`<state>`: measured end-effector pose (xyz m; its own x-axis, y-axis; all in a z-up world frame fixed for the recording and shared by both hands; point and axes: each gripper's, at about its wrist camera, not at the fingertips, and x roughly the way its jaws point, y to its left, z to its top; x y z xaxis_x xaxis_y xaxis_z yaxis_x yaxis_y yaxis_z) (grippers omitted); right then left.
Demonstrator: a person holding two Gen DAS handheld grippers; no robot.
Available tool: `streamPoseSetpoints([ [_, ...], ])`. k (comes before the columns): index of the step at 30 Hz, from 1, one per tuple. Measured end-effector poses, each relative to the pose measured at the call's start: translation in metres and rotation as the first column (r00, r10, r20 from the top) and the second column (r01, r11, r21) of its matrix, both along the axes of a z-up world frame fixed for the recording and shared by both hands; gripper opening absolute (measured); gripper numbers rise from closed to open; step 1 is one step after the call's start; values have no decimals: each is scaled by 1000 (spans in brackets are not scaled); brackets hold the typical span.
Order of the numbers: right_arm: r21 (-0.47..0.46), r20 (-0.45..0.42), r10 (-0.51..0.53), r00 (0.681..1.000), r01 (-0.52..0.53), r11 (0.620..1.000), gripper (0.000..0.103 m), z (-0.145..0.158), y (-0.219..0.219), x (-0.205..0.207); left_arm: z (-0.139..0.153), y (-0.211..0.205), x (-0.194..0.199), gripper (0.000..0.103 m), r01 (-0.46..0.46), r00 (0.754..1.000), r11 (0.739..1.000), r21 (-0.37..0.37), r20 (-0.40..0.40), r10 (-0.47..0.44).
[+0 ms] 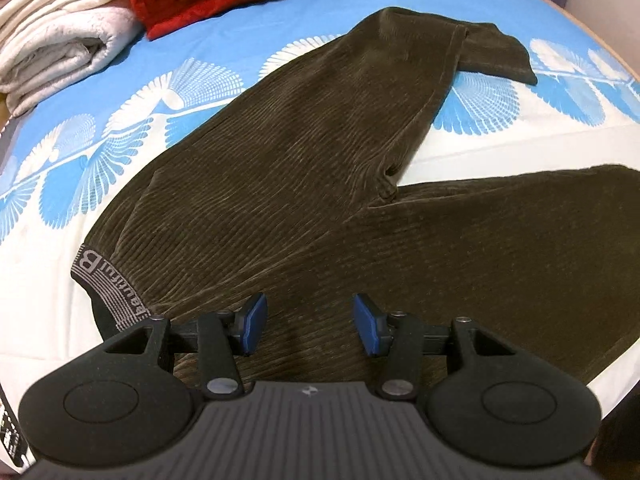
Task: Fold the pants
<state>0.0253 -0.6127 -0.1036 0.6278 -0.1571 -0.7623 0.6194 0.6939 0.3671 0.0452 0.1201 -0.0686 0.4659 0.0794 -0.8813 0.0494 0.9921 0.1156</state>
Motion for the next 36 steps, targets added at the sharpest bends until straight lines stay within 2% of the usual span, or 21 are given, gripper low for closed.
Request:
streamPoseSetpoints([
  [3,64,8,51,999,-51,997,50,-18,-7,23,-2,-1,0,53,5,1000,1000,7,-7,-5],
  [10,138,-39,106,994,-100,985,59,-47,-19,68,-3,4,5,53,12,1000,999,40,-19,-11],
  [12,191,-65,153,986,-138,972,59,-56,-17,77,-4,5,7,53,7,1000,999,42,-17,-6],
  [15,165,-95,262,960,-244,956,60,-51,-5,81,-3,4,12,53,7,1000,999,48,-15,-6],
  [17,191,-115,314,942,-289,938,52,-49,0,78,-2,1,14,53,9,1000,999,45,-9,-9],
  [18,189,-119,326,938,-301,935,39,-47,1,74,-1,0,15,53,12,1000,999,45,-5,-12],
  [19,186,-112,347,931,-323,928,19,-43,2,69,0,-2,16,53,15,1000,999,44,0,-15],
  [20,185,-104,367,924,-345,920,13,-39,2,64,2,-4,16,53,19,1000,999,41,6,-19],
  [22,167,-53,414,909,-401,901,9,-23,5,52,4,-9,15,53,29,999,999,34,13,-29],
  [23,137,-4,453,892,-448,883,9,-10,8,43,6,-10,14,53,34,999,999,32,19,-35],
  [25,88,104,543,833,-551,830,9,12,15,22,7,-13,11,53,43,999,999,25,28,-44],
  [27,117,139,603,786,-617,778,9,19,19,6,7,-14,9,53,49,998,998,27,26,-50],
  [29,114,58,691,721,-692,713,9,13,33,-7,8,-14,7,53,50,998,998,25,31,-51],
  [31,94,-87,776,625,-770,631,9,1,55,-16,9,-12,4,53,47,998,999,16,31,-48],
  [32,100,-142,799,585,-794,599,9,-6,64,-20,9,-12,4,53,47,998,999,17,32,-48],
  [33,106,-174,809,561,-806,582,10,-10,70,-22,10,-10,3,53,47,998,999,16,34,-48],
  [34,107,-182,804,566,-802,588,12,-11,71,-24,10,-9,2,53,46,998,999,12,35,-46],
  [36,115,-133,776,617,-768,630,16,-6,65,-24,11,-7,2,53,41,998,999,7,36,-42],
])
